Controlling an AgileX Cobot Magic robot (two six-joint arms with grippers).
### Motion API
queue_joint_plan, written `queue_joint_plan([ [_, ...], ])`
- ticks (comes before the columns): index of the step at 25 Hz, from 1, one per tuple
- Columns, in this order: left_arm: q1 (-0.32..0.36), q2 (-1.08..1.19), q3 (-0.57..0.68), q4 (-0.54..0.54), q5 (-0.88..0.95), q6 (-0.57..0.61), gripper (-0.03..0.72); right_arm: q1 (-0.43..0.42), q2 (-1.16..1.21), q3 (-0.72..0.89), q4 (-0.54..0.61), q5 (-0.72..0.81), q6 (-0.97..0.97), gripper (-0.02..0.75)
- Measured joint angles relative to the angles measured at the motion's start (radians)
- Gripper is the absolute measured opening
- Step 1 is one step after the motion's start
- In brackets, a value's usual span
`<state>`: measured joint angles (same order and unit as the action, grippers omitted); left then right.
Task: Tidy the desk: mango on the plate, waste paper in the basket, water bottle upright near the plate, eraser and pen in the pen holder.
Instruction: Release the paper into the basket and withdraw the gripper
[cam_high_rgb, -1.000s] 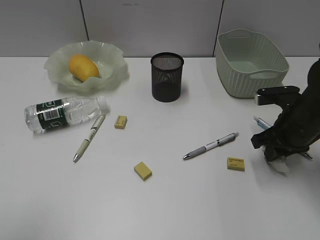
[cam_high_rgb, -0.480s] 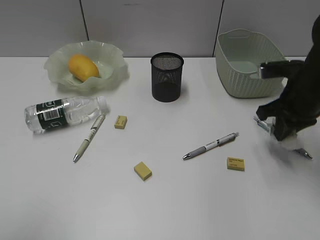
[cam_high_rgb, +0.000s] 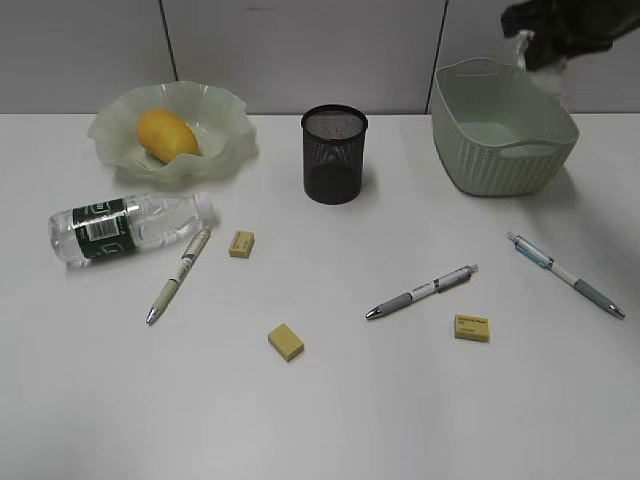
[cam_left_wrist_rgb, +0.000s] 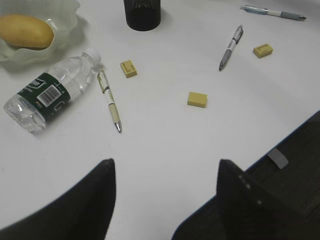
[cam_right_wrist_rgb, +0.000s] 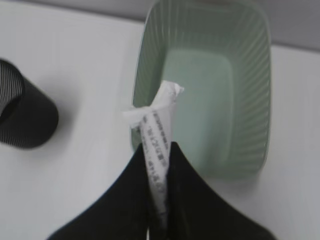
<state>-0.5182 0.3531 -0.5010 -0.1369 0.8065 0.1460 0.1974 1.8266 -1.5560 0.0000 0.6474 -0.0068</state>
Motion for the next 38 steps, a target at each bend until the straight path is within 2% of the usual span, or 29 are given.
queue_joint_plan([
  [4, 0.000, 0.000, 0.000, 0.000, 0.000, 0.000, 0.481, 0.000, 0.019, -0.018, -0.065, -0.194, 0.000, 0.065],
  [8, 0.000, 0.000, 0.000, 0.000, 0.000, 0.000, 0.481, -0.001, 0.104, -0.021, -0.159, -0.326, 0.000, 0.067],
  [14, 0.000, 0.000, 0.000, -0.001, 0.000, 0.000, 0.481, -0.027, 0.283, -0.070, -0.196, -0.430, 0.000, 0.090],
  [17, 0.000, 0.000, 0.000, -0.001, 0.000, 0.000, 0.481, -0.041, 0.357, -0.106, -0.197, -0.435, 0.032, 0.208],
  [21, 0.000, 0.000, 0.000, -0.001, 0.000, 0.000, 0.481, -0.047, 0.392, -0.114, -0.197, -0.439, 0.059, 0.555],
  [23, 0.000, 0.000, 0.000, -0.001, 0.000, 0.000, 0.481, -0.047, 0.392, -0.116, -0.197, -0.442, 0.062, 0.613],
  [28, 0.000, 0.000, 0.000, -0.001, 0.000, 0.000, 0.481, -0.047, 0.374, -0.117, -0.179, -0.422, 0.090, 0.617],
  [31, 0.000, 0.000, 0.000, -0.001, 0.000, 0.000, 0.481, -0.047, 0.325, -0.117, -0.153, -0.360, 0.093, 0.607],
  [38, 0.000, 0.000, 0.000, -0.001, 0.000, 0.000, 0.481, -0.046, 0.222, -0.122, -0.083, -0.027, 0.097, 0.577],
])
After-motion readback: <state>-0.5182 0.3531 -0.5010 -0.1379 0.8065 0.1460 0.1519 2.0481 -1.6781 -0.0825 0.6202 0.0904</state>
